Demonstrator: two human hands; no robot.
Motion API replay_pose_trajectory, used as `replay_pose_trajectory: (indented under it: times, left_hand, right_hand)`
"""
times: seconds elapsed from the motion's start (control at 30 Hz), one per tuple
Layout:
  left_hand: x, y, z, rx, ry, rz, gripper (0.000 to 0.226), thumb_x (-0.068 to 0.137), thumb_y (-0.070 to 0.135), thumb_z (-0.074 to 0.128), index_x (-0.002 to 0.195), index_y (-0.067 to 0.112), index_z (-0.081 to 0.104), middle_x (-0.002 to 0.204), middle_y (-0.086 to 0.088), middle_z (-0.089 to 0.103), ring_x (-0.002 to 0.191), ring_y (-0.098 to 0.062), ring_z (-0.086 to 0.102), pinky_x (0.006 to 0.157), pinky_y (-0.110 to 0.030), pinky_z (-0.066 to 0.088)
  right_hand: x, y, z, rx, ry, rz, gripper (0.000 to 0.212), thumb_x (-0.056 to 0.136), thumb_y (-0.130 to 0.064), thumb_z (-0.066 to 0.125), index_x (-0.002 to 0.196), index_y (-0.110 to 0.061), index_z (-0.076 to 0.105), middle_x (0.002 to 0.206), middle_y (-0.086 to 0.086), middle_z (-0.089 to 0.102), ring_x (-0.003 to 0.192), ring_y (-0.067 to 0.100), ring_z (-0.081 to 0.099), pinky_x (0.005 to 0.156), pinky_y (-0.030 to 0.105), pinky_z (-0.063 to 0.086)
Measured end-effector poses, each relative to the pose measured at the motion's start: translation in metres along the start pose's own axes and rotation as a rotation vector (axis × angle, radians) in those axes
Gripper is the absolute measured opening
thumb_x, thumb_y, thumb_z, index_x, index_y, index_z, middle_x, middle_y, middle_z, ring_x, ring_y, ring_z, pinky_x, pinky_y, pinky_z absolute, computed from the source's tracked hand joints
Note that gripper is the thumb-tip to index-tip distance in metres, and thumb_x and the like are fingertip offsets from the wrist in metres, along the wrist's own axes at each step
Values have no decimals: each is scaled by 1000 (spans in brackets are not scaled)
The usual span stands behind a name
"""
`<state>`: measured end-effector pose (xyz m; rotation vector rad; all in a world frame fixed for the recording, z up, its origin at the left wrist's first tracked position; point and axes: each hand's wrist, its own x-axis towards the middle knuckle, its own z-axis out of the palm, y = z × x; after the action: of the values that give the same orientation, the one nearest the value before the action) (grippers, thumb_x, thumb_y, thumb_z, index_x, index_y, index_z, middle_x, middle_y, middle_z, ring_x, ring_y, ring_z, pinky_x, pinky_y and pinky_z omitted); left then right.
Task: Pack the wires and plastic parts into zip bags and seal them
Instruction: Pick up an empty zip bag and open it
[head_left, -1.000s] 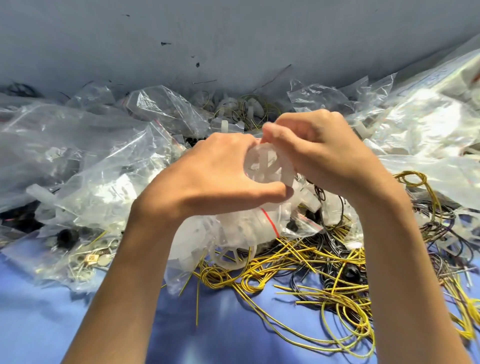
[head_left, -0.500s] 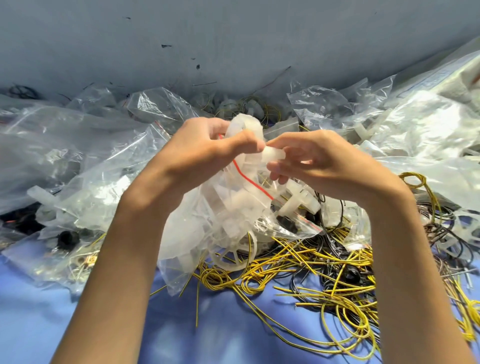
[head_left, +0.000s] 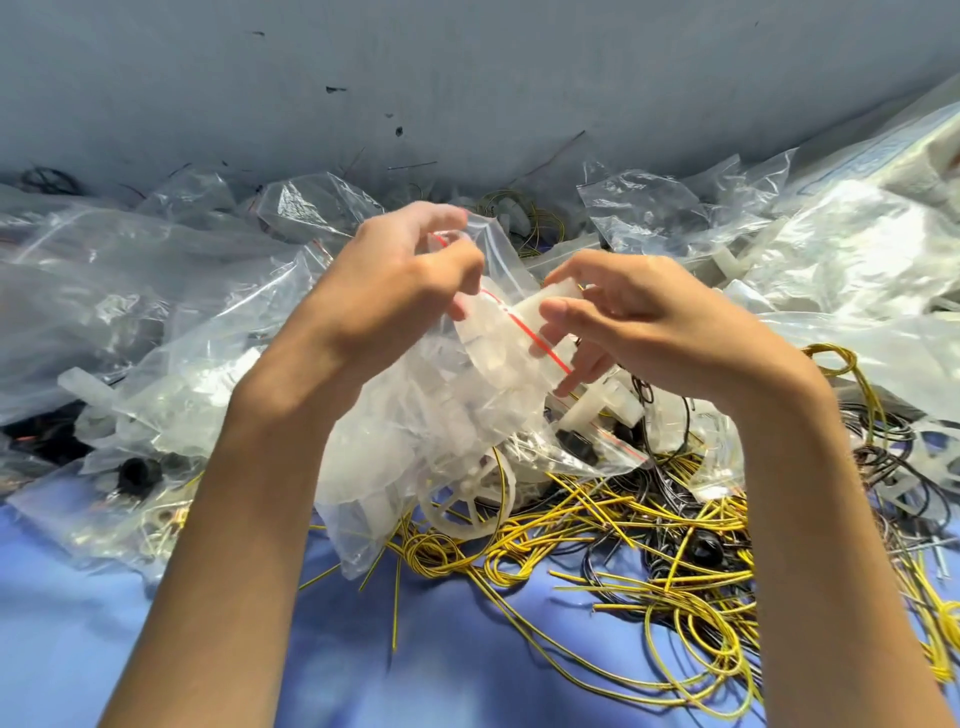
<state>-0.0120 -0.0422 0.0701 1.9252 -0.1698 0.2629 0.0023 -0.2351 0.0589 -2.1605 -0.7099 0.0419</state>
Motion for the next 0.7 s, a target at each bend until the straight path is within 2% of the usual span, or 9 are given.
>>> replay_pose_trajectory:
  times: [0.07,0.17,0.27,0.37,0.43,0.5,0.57,0.63,0.7]
  left_hand:
    - [-1,2,-1,-131,-23,19,45,58,17,48,102,19,59,75,5,68,65,-3,63,70,-23,49]
    - [-2,4,-2,-207,35,87,45,59,11,46,102,20,58,98,0,65,59,-3,61,66,-18,49]
    - [-4,4,-2,-142,47,152,44,63,10,50,102,25,62,102,4,67,72,-1,62,73,-16,50]
    - [-4,0,-6,-6,-28,222,40,73,9,53,103,33,62,103,12,68,80,3,63,76,-11,48]
    - [-2,-4,-10,122,-73,236,38,77,17,56,108,39,59,103,14,66,79,4,60,74,-7,45]
    - [1,-11,-12,293,-98,240,31,81,27,62,108,42,58,97,14,62,76,5,56,71,-8,44]
    - [3,-18,-13,421,-86,238,14,88,28,63,99,37,60,92,9,61,82,0,57,77,-21,47]
    - [6,-24,-12,498,-42,228,4,91,29,60,94,31,60,99,-2,60,96,-15,55,87,-34,45]
    - [8,-27,-10,544,-8,209,3,92,34,56,93,32,56,107,-4,55,100,-20,50,88,-33,40]
  right_hand:
    - [1,-1,3,65,-47,30,21,97,-28,49,102,-8,54,87,3,74,64,22,72,61,40,60]
    - [1,-1,4,55,-64,27,22,97,-31,49,89,-11,54,81,8,74,63,21,72,63,37,58]
    - [1,-2,1,-10,-44,-9,28,94,-38,53,79,-15,57,69,5,73,52,14,66,53,24,49]
    - [1,-2,0,-70,-23,-30,39,94,-40,53,81,-4,60,63,13,68,40,5,52,43,16,36]
    - [2,-1,0,-61,4,-45,41,95,-39,52,81,-1,60,60,15,66,38,4,47,41,15,33]
    - [2,-2,-2,-34,41,-51,42,95,-42,50,82,-3,61,59,12,65,42,9,50,44,22,39]
    - [2,-2,-3,24,92,-48,46,93,-49,43,86,-9,64,59,6,64,51,16,55,52,31,45]
    - [3,-2,-5,111,101,-1,55,88,-58,30,90,-18,68,64,1,63,60,18,58,60,29,48]
    - [2,-2,-6,113,96,39,62,83,-67,28,90,-22,70,74,5,63,68,16,59,68,31,49]
